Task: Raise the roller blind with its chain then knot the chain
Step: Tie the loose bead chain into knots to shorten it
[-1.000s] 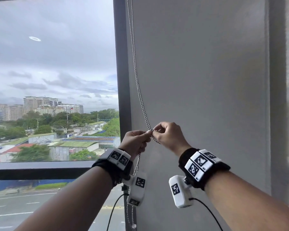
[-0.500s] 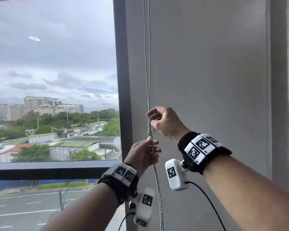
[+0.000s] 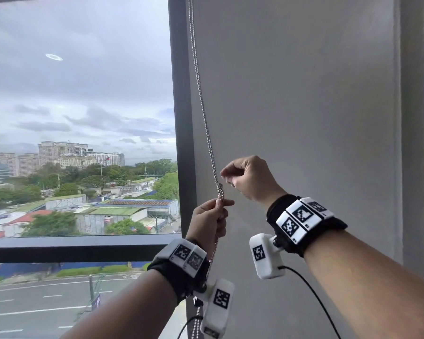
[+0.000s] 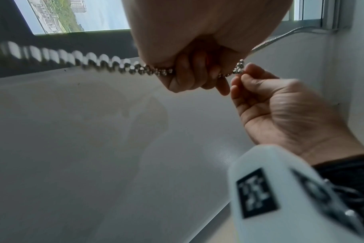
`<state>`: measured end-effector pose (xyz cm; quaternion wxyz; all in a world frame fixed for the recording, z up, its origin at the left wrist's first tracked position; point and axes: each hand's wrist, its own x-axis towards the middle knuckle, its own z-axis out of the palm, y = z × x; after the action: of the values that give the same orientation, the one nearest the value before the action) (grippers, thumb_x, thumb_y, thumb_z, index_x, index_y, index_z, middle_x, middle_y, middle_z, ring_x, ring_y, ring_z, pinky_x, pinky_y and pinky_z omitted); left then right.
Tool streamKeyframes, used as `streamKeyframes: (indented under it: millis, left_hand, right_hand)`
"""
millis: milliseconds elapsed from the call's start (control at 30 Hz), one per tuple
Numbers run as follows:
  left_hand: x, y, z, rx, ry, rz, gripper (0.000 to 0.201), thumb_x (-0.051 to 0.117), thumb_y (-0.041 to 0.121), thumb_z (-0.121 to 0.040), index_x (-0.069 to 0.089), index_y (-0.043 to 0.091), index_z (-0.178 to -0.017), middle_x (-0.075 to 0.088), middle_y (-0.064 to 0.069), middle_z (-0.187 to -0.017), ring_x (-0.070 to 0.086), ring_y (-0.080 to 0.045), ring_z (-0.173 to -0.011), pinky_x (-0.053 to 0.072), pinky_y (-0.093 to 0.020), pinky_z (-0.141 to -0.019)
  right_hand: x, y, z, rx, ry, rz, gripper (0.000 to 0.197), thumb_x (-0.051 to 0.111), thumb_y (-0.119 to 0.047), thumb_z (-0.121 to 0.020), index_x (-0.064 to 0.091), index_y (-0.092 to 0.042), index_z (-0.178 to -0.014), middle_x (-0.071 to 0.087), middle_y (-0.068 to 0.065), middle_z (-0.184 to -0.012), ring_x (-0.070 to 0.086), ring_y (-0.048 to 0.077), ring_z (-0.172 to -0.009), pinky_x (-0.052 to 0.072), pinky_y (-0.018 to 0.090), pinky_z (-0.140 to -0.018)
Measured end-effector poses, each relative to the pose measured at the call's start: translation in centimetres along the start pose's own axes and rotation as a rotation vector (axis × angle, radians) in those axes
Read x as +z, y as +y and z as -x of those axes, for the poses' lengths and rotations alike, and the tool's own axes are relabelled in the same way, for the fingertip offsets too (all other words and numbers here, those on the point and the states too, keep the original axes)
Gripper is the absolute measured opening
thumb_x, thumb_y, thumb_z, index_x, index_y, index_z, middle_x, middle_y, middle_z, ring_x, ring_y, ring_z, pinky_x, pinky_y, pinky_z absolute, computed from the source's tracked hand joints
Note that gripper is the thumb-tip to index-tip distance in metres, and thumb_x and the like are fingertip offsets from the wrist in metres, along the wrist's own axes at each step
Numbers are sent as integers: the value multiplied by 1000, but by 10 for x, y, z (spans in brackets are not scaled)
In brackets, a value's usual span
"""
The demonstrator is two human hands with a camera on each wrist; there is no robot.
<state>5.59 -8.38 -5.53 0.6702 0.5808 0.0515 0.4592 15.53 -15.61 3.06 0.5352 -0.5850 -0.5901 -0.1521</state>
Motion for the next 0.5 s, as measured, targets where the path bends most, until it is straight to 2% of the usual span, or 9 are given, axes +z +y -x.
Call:
streamKeyframes:
  millis: [100,200,267,333,367,433,500]
  left_hand:
    - [-4,-9,6,-1,7,-18,24,46,20,-95,57,10,-76,32,8,-47,19,-5,-36,16,-13,-37]
    - [-5,-10,6,-21,0,-19,26,47,21,-95,57,11,-72,35,3,-50,22,-7,-37,19,-14,-39]
    - [-4,-10,7,-32,-9,-22,25,48,16,-94,59,9,-72,39,-1,-53,28,-10,-38,24,-17,-40]
    - [-4,-12,9,-45,-31,-53,23,48,8,-93,62,4,-76,48,-4,-52,41,-13,-38,39,-21,-40]
    - [-5,-13,11,-70,-48,-89,21,47,5,-92,62,2,-77,53,-4,-51,48,-14,-39,46,-24,-43]
    - [-11,-20,15,-147,-94,-194,20,47,0,-91,62,1,-78,61,-2,-51,58,-13,-43,55,-26,-51]
    - [-20,-28,19,-194,-149,-314,19,49,0,-91,62,1,-77,65,0,-53,62,-10,-48,56,-26,-59]
  right_hand:
    - [1,-2,-1,67,10,-7,5,71,-16,-81,76,-16,-81,63,-14,-58,54,-10,-46,42,7,-59]
    - [7,-2,-1,126,-36,-22,15,73,-27,-82,74,-12,-83,61,-11,-58,52,-4,-44,44,15,-61]
    - [10,0,-3,169,-66,-53,21,72,-31,-83,74,-10,-83,64,-8,-60,55,0,-52,49,23,-66]
    - [13,2,-5,201,-57,-104,23,73,-31,-83,75,-9,-81,73,0,-70,64,9,-64,56,31,-77]
    - [14,3,-5,206,-45,-112,22,73,-30,-83,76,-9,-82,76,5,-77,66,12,-70,56,32,-82]
    - [12,3,-5,209,-29,-107,19,73,-27,-83,77,-9,-85,77,8,-84,65,12,-74,53,28,-84]
    - [9,3,-4,209,-24,-112,18,73,-25,-84,78,-8,-88,77,8,-86,65,12,-75,51,23,-82]
